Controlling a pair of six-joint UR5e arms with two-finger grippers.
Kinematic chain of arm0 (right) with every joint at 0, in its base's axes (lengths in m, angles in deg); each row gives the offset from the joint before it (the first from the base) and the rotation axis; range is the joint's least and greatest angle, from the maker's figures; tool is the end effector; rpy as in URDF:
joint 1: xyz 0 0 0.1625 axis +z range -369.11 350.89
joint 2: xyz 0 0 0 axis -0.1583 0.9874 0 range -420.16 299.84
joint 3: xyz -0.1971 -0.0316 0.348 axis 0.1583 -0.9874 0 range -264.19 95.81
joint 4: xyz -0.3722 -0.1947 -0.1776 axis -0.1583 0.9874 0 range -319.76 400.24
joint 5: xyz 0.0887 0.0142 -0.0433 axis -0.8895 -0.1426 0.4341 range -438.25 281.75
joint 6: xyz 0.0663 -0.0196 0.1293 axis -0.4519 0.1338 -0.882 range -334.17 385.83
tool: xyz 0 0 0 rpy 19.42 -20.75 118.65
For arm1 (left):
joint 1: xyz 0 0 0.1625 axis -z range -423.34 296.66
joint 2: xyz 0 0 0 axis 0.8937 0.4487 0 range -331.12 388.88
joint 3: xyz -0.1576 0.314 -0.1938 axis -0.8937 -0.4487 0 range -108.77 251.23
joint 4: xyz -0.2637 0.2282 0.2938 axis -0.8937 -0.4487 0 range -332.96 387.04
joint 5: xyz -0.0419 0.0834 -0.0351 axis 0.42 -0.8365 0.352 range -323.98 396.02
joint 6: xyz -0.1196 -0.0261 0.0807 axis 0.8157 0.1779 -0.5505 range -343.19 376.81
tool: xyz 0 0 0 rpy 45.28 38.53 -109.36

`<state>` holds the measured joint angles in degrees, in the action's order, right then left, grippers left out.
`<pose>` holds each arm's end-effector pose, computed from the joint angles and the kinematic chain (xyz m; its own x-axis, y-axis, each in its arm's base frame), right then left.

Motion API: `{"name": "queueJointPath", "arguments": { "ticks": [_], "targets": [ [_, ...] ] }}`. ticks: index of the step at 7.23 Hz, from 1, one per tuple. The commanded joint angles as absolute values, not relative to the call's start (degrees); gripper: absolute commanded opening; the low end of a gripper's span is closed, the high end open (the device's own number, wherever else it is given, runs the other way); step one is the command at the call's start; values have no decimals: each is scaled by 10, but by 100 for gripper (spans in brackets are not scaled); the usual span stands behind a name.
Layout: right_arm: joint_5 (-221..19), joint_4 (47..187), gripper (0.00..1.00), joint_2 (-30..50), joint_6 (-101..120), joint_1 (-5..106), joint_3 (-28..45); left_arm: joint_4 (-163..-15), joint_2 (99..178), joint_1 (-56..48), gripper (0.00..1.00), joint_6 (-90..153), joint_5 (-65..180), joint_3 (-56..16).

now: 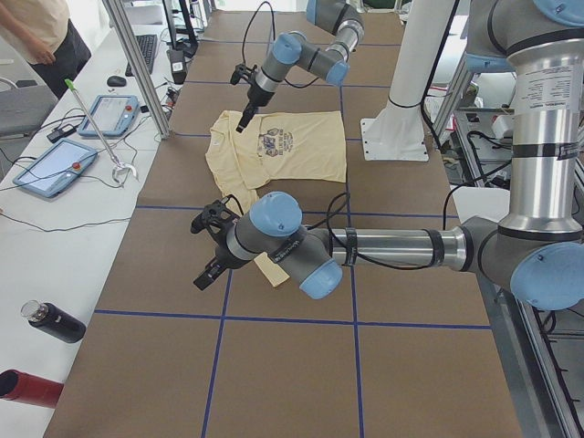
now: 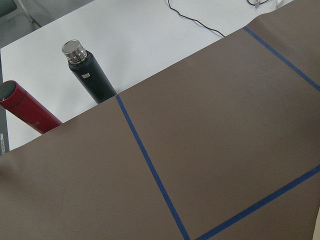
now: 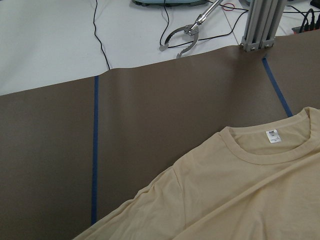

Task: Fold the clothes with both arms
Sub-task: 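Grasp the sleeve cuff with the right gripper and fold it across the shirt body, then release the sleeve and raise the right gripper while the left gripper reaches the other cuff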

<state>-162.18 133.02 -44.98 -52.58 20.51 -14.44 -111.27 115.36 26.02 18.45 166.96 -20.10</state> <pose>-0.6361 -0.5328 -0.0760 0.6400 0.1339 0.7566 -0.4441 0.8680 0.2221 -0.0309 -0.5604 0.5845 0.7500 0.4607 -0.4747 0.0137 0.7066 0.7075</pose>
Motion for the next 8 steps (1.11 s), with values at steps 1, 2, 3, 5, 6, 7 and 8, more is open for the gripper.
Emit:
{"name": "queueJointPath", "arguments": {
  "ticks": [1, 2, 3, 5, 6, 7, 8],
  "targets": [
    [-1686, 1381, 100, -286, -440, 252, 65, -1205, 1130, 199, 100, 281, 1662, -173],
    [-1724, 1380, 100, -187, -374, 285, 168, -1281, 1100, 168, 100, 343, 1633, -170],
    [-1762, 1378, 100, -100, -302, 321, 245, -1334, 1079, 122, 100, 380, 1606, -170],
    [-1833, 1372, 100, 48, -177, 391, 341, -1367, 1050, 70, 100, 387, 1586, -170],
    [-1865, 1343, 100, 104, -134, 423, 358, -1384, 1035, 48, 100, 388, 1568, -170],
    [-1904, 1239, 100, 188, -99, 458, 351, -1388, 1031, 19, 100, 413, 1543, -171],
    [-1968, 1149, 100, 249, -65, 505, 328, -1388, 1031, -30, 100, 455, 1492, -171]
  ]
}}
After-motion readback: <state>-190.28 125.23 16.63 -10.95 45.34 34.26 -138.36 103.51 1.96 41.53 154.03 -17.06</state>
